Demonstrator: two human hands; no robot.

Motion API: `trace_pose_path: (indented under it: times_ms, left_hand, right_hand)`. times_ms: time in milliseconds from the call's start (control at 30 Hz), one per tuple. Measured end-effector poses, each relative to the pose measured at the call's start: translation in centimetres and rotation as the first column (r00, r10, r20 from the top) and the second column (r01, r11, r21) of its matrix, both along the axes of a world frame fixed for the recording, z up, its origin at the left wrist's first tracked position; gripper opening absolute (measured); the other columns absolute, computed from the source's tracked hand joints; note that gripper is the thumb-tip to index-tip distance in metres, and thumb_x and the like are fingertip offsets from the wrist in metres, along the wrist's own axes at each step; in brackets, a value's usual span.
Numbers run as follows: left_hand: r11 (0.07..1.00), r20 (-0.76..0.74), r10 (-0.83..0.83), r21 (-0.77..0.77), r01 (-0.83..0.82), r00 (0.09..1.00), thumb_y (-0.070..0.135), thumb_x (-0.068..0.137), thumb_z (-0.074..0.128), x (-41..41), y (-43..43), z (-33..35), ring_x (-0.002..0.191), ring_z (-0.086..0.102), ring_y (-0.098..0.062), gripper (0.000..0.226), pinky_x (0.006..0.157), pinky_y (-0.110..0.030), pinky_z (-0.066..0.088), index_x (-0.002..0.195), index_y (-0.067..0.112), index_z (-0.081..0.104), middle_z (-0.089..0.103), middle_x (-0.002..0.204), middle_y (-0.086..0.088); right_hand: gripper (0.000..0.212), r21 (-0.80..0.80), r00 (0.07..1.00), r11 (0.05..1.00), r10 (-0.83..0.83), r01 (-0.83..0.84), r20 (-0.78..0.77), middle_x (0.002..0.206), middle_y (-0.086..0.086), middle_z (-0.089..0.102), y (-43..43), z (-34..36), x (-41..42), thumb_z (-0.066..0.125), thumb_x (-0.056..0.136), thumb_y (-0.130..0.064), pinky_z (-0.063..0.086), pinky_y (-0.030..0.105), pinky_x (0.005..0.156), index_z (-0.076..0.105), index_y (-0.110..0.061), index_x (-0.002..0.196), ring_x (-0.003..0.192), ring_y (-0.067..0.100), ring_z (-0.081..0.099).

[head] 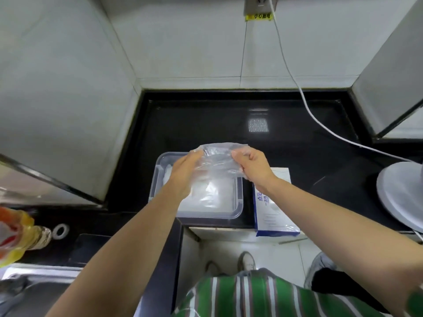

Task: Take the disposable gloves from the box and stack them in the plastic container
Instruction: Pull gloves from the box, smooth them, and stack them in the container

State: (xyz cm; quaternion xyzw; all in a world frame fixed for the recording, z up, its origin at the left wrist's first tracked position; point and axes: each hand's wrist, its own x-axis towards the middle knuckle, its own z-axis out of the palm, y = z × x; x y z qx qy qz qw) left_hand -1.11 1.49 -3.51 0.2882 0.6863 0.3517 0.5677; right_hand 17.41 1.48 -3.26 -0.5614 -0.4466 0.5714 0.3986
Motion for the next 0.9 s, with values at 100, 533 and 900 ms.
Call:
trace_pose_path:
  times_ms: [100, 533, 900]
  left_hand:
    - [0.998, -0.055, 0.007, 0.058, -0.004, 0.998, 0.031, 0.096, 0.060, -1.4, -0.7, -0.1, 0.076, 0.062, -0.017, 0.028, 0.069, -0.030, 0.055, 0.107, 0.005, 0.059, 0.063, 0.090, -0.009]
    - [0.869, -0.851, -0.203, 0.071, 0.489, 0.484, 0.024, 0.106, 0.031, -5.0, -1.9, -2.0, 0.058, 0.049, -0.011, 0.027, 0.046, -0.017, 0.031, 0.124, 0.010, 0.044, 0.057, 0.082, -0.008]
    - [0.824, -0.797, -0.450, -0.196, 0.532, 0.403, 0.018, 0.100, 0.044, -4.1, -1.6, -4.6, 0.083, 0.058, -0.029, 0.037, 0.069, -0.036, 0.047, 0.136, 0.011, 0.036, 0.062, 0.106, -0.014]
  right_hand:
    - [0.022, 0.012, 0.996, 1.000, -0.004, 0.002, 0.088, 0.051, -0.006, 0.049, -0.1, -0.6, -1.8, 0.058, 0.099, -0.021, 0.035, 0.019, 0.042, 0.063, -0.006, 0.083, 0.043, 0.004, 0.042]
    - [0.042, 0.300, 0.903, 0.952, -0.182, 0.063, 0.390, 0.107, 0.001, 0.056, -0.2, -1.4, -4.0, 0.054, 0.095, -0.007, 0.047, 0.020, 0.078, 0.046, -0.015, 0.136, 0.088, 0.011, 0.054]
    - [0.055, -0.333, 0.506, 0.788, 0.596, -0.518, 0.623, 0.123, 0.010, 0.055, -0.5, -5.2, -7.4, 0.057, 0.096, -0.012, 0.049, 0.032, 0.096, 0.037, -0.024, 0.146, 0.108, 0.024, 0.057]
